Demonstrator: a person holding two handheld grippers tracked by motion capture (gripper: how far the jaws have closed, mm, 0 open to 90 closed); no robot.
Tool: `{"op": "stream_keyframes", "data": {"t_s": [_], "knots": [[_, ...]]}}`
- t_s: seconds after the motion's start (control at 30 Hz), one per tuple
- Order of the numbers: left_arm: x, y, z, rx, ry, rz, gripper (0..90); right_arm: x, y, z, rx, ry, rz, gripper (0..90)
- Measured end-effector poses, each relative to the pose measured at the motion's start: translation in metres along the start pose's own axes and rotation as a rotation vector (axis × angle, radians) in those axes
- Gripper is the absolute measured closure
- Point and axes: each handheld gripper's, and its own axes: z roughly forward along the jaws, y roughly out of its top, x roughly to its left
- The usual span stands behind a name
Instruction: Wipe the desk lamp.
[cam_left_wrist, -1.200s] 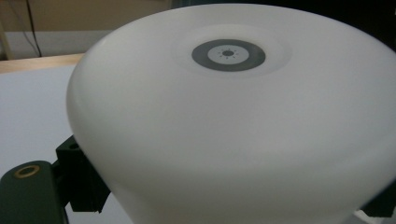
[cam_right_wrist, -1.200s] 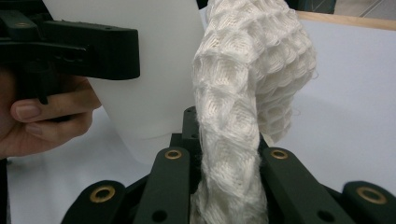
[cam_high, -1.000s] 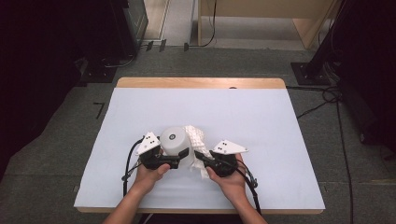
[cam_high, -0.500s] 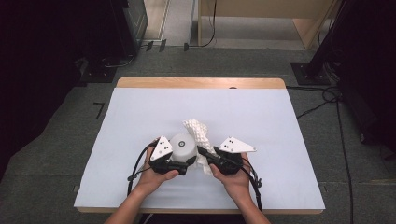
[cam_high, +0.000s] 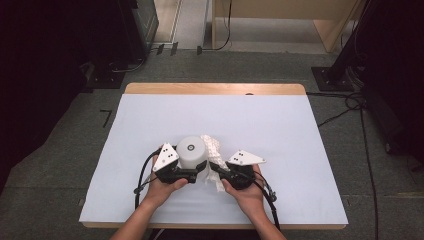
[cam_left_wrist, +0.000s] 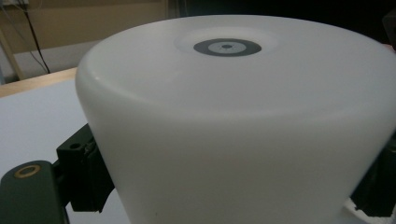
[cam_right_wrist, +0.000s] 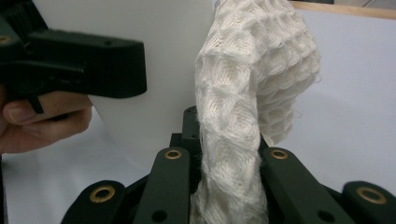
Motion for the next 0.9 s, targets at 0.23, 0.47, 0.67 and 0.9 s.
{"op": "stream_keyframes", "data": {"t_s": [0.23,0.47,0.67,0.9], "knots": [[-0.010,-0.005,0.011,0.063,-0.005,0.049,8.6,0.002,0.011,-0.013,-0.054,-0.040,-0.017,78.8],[-0.014,-0.006,0.014,0.080,0.009,0.069,8.6,0.004,0.020,-0.026,-0.109,-0.028,-0.029,78.8],[-0.012,0.004,0.006,0.049,0.032,0.054,8.6,0.001,0.010,-0.013,-0.052,-0.032,-0.021,78.8],[-0.005,0.006,0.003,0.019,0.048,0.030,8.6,0.000,-0.003,0.003,0.015,-0.027,-0.007,78.8]]}}
